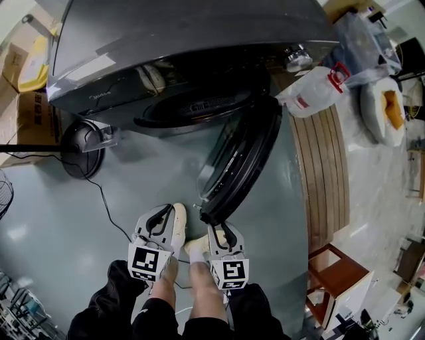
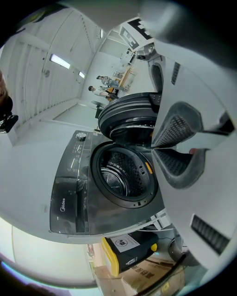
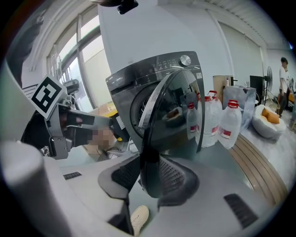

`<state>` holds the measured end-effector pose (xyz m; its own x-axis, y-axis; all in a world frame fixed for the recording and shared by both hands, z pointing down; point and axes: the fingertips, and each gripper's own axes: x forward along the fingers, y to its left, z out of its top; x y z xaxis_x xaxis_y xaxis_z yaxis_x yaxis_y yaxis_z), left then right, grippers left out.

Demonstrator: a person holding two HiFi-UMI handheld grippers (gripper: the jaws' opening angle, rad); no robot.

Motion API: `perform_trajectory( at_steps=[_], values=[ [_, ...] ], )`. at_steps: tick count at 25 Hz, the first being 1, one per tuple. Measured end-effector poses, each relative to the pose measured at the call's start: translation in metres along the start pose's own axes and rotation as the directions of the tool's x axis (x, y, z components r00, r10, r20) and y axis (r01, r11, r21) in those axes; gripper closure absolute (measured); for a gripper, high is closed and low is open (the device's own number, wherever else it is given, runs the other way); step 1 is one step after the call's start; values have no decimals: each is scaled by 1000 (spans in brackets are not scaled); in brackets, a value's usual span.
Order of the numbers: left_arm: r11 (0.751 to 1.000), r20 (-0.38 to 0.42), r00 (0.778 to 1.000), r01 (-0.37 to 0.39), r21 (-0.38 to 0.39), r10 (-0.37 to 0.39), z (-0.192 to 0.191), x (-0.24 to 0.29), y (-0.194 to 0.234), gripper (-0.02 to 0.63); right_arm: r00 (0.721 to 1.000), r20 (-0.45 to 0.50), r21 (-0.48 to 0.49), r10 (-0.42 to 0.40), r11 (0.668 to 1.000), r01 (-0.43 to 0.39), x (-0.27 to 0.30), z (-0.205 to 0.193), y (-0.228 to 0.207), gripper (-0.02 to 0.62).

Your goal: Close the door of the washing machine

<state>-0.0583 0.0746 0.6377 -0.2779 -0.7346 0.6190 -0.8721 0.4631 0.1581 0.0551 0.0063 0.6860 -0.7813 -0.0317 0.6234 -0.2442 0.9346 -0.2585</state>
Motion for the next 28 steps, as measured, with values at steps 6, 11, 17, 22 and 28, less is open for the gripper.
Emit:
perform_trajectory(
  at_steps=[6, 11, 17, 22, 28],
  values=[
    [999, 2, 1000, -31, -23, 31, -10, -9, 22, 574, 1000, 3, 9, 21, 1000, -21, 16, 7, 16, 457],
    [998, 0, 999, -53, -40, 53, -16, -17, 37, 574, 999, 1, 2, 40, 999, -40, 30, 12, 32, 453],
    [996, -1, 997, -71, -53, 71, -18, -25, 54, 574, 996, -3, -61, 84, 995, -84, 46, 21, 53, 448],
    [994, 10, 996, -89, -69, 89, -15, -31, 68, 574, 994, -14, -114, 104, 988, -105, 60, 31, 67, 446],
    [990, 2, 994, -109, -89, 110, -19, -37, 87, 574, 992, -17, -126, 122, 984, -123, 75, 40, 81, 454]
  ],
)
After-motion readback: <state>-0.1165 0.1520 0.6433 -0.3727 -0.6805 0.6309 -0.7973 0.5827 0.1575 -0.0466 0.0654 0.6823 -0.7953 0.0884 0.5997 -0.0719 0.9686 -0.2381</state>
